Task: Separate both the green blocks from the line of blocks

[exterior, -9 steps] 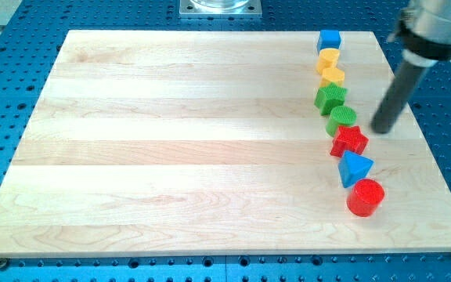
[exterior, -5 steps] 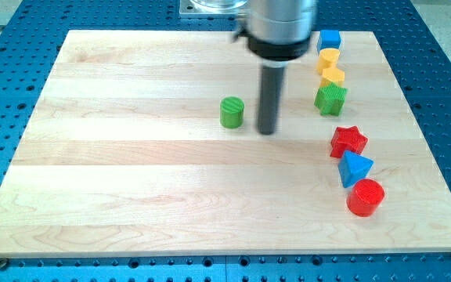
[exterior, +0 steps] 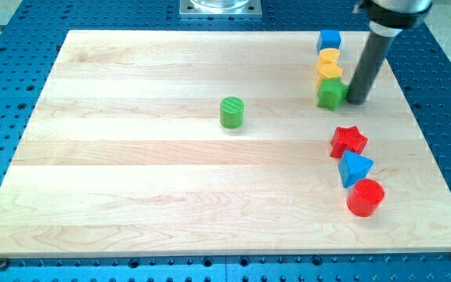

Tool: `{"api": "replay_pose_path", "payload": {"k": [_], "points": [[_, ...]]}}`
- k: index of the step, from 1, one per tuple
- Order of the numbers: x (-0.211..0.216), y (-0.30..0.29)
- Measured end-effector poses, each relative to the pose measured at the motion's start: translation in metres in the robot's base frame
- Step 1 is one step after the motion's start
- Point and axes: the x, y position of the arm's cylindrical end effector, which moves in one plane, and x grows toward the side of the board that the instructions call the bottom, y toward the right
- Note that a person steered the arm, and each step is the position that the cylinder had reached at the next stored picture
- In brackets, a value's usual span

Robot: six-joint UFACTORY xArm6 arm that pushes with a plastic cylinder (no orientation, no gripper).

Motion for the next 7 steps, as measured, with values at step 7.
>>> {"api": "replay_pose_path", "payload": {"k": [7], "points": [[0.027,-0.197]]}}
